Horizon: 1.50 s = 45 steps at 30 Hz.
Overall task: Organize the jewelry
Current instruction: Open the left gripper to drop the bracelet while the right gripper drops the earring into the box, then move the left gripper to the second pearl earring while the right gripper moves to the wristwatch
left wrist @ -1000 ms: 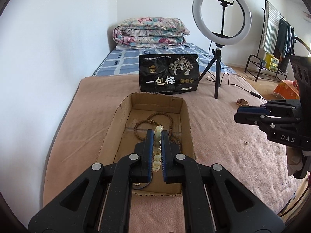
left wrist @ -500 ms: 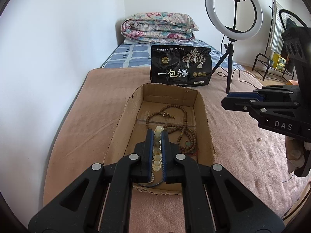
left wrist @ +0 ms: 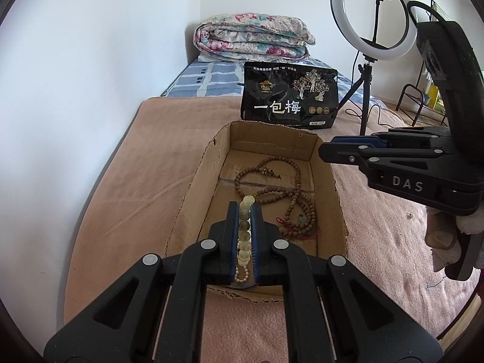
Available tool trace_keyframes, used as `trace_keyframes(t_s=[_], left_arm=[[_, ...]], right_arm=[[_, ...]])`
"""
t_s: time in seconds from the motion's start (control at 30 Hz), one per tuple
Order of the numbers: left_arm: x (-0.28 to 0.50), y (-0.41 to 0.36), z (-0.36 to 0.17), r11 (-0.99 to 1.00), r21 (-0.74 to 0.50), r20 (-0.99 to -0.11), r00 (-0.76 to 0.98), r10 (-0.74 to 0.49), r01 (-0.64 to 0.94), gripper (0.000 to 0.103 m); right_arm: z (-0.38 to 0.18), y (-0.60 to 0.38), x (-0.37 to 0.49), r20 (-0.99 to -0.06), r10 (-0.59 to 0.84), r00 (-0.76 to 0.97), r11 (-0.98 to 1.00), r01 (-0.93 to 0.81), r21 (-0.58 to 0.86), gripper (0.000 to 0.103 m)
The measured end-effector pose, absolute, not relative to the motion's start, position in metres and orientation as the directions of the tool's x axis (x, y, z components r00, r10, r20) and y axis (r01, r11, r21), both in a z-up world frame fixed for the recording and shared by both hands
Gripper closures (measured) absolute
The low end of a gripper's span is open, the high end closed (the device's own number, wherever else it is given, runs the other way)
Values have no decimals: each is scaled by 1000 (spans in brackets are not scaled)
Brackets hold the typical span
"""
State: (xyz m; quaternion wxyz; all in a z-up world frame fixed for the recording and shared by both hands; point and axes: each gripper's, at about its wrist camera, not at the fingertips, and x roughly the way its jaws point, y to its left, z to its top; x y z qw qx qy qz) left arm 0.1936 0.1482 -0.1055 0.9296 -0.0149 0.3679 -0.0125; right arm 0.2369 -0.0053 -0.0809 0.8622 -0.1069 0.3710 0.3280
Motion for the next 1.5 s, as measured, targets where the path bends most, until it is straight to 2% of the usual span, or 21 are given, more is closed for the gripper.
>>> trace_keyframes(t_s=[0.2, 0.23, 0.27, 0.4, 0.47, 0.5, 0.53, 0.57, 0.6, 0.67, 0.8, 0.9, 0.97, 1.43, 1.5], left_arm=[[196, 151, -107, 999, -47, -687, 725, -37, 6, 98], [196, 151, -107, 999, -44, -688, 725, -32, 3, 98], [196, 151, -107, 999, -43, -687, 726, -32, 3, 98], [196, 152, -107, 999, -50, -686, 727, -38, 6, 97], [196, 152, -107, 999, -44, -682, 730, -31, 1, 96], [195, 153, -107, 999, -44, -683, 730, -28, -2, 82], [195, 153, -107, 999, -45, -682, 731, -27, -6, 58], [193, 154, -106, 999, -47, -677, 735, -24, -10, 48], [191, 154, -105, 999, -46, -668, 744, -17, -18, 42], [189, 154, -104, 999, -46, -665, 747, -17, -18, 42], [186, 154, -102, 999, -43, -669, 743, -13, -21, 42], [183, 152, -98, 999, -40, -668, 744, -10, -22, 42], [180, 150, -95, 999, -33, -664, 748, -7, -19, 42], [168, 125, -78, 1000, -1, -642, 766, -16, 20, 42], [167, 120, -77, 1000, 4, -644, 765, -19, 29, 36]], right_arm=[[-83, 1, 239, -709, 487, 509, 761, -646, 59, 86], [-82, 2, 239, -707, 488, 511, 762, -645, 61, 81], [-81, 2, 239, -702, 491, 516, 764, -642, 63, 72], [-78, 2, 238, -694, 494, 524, 766, -639, 63, 58], [-75, 0, 236, -682, 483, 550, 780, -624, 49, 31], [-73, -2, 235, -674, 484, 558, 784, -619, 51, 28], [-72, -4, 235, -671, 487, 559, 786, -615, 58, 25], [-71, -5, 235, -672, 489, 556, 788, -612, 67, 24], [-70, -6, 235, -673, 489, 554, 789, -610, 71, 22], [-68, -8, 234, -669, 480, 568, 798, -600, 64, 17], [-65, -11, 233, -666, 460, 587, 813, -580, 50, 16], [-62, -15, 231, -658, 446, 607, 826, -562, 42, 10], [-58, -19, 230, -650, 433, 624, 837, -546, 34, 0], [-42, -57, 216, -606, 362, 708, 885, -466, -16, 0], [-40, -67, 217, -603, 359, 713, 891, -453, -6, 0]])
